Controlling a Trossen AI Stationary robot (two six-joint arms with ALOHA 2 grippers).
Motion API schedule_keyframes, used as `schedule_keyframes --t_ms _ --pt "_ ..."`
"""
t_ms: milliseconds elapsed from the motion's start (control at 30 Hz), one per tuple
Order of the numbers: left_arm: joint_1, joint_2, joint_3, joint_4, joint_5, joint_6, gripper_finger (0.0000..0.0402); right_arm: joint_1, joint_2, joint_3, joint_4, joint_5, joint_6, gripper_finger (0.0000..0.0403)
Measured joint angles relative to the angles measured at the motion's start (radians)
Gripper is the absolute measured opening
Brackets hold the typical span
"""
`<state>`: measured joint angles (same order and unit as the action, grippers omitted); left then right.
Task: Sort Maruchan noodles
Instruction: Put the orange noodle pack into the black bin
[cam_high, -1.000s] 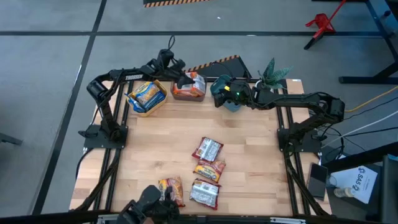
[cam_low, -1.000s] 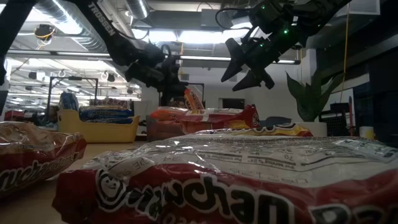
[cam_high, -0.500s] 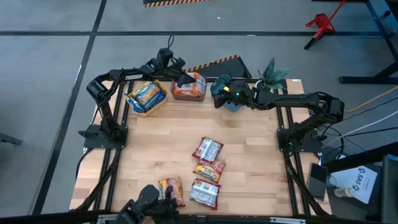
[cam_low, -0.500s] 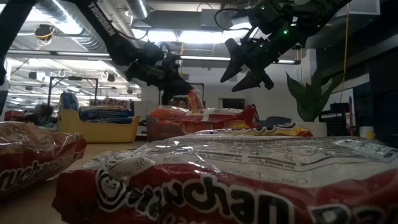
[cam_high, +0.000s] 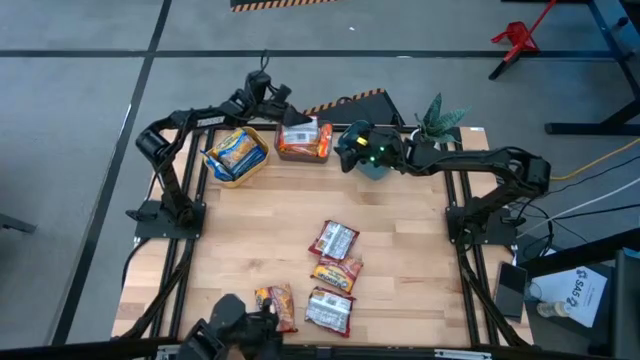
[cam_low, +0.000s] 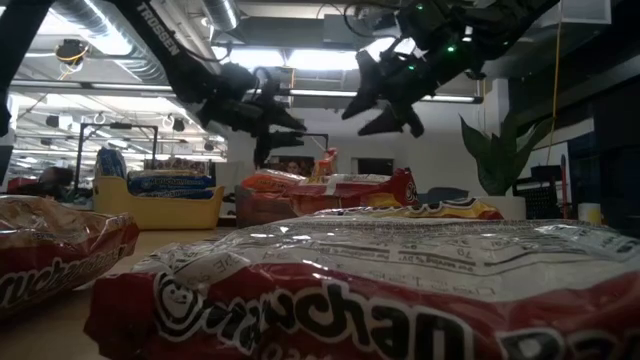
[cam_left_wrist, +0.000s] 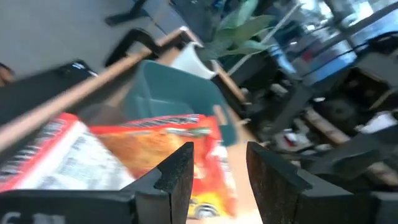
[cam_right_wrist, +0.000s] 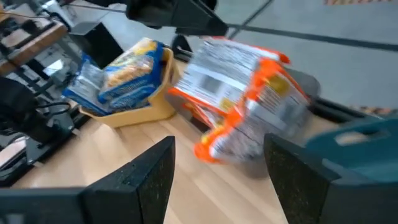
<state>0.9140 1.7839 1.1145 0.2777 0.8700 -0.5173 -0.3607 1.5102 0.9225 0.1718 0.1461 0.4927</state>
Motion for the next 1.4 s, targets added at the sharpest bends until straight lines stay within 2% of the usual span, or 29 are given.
schedule_keyframes --t_ms 267,400,667,933,1067,1200,1400 --pt "-0.025 -0.104 0.0 0.086 0.285 -0.247 0.014 -0.001 0.171 0.18 -0.019 -0.077 -0.134 0.0232" --pt "-0.038 -0.208 0.0 0.1 0.332 -0.286 0.014 -0.035 0.231 0.242 -0.045 -0.129 -0.173 0.0232" --pt "-0.006 -0.414 0.001 0.099 0.177 -0.251 0.014 -0.14 0.245 0.255 -0.063 -0.174 -0.191 0.0232" --pt "-0.064 -0.556 0.001 0.097 0.112 -0.27 0.014 -0.208 0.251 0.255 -0.052 -0.201 -0.257 0.0232" --pt "-0.111 -0.605 0.001 0.099 0.025 -0.289 0.014 -0.217 0.257 0.253 -0.051 -0.281 -0.288 0.0232" --pt "-0.146 -0.65 0.001 0.099 -0.016 -0.294 0.014 -0.201 0.224 0.255 -0.036 -0.364 -0.322 0.0232" --pt "-0.198 -0.692 0.001 0.099 -0.039 -0.285 0.014 -0.188 0.248 0.254 -0.134 -0.309 -0.349 0.0232"
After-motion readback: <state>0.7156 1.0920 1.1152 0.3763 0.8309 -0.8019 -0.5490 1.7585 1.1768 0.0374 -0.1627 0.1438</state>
